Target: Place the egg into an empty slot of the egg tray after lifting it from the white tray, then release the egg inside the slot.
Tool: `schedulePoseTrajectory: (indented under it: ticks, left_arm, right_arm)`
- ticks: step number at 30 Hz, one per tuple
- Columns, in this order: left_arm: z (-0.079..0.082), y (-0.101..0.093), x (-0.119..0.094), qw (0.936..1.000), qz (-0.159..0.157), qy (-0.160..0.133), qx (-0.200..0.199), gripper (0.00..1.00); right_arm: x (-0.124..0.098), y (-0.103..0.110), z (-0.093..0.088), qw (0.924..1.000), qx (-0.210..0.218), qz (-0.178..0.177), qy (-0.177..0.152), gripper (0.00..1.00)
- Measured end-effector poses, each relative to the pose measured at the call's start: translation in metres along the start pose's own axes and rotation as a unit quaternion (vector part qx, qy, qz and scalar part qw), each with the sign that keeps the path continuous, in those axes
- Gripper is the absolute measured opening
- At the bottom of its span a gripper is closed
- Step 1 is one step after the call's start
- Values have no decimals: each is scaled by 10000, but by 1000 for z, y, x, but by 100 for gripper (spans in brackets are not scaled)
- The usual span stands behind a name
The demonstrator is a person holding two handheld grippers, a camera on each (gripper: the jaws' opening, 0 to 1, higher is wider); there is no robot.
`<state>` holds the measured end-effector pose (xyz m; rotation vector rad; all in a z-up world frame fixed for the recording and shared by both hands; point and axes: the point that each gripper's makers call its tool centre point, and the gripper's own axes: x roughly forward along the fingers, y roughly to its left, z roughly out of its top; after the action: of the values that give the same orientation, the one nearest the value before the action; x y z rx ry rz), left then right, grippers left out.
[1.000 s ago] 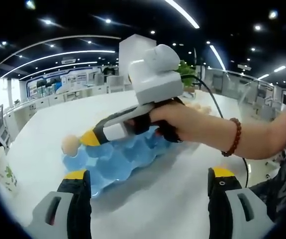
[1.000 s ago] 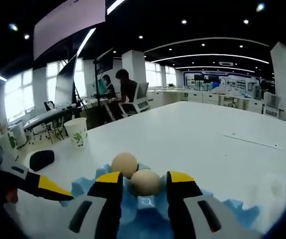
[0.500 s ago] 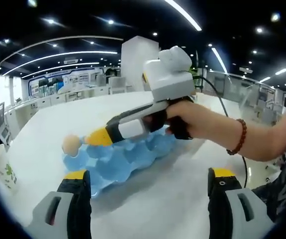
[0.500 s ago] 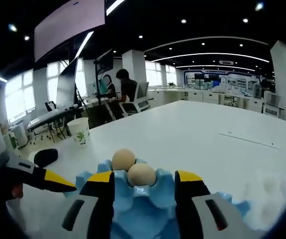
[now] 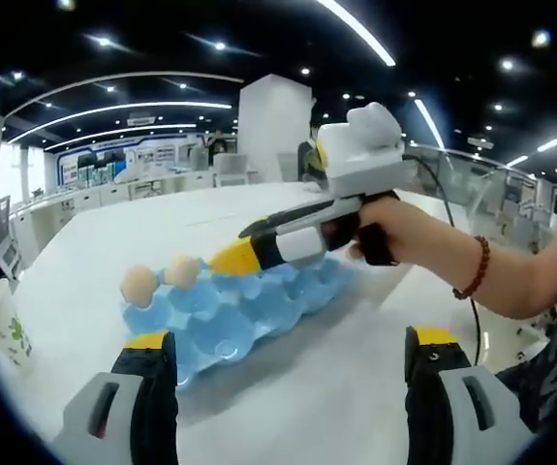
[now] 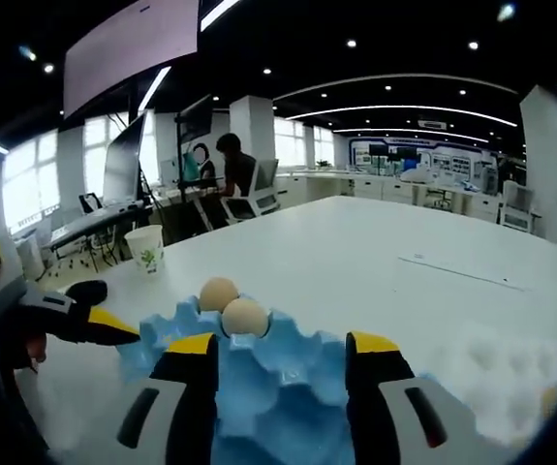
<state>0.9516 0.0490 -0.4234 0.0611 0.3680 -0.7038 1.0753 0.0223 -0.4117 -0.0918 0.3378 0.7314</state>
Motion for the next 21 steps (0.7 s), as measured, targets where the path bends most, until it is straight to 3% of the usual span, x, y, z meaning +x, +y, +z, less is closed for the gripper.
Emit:
schedulePoseTrajectory:
  ticks: [21]
  left_arm:
    - [0, -5, 3, 9998, -27, 60, 189, 100]
  right_arm:
    - [-44, -34, -10, 9994, 156, -308, 20, 55]
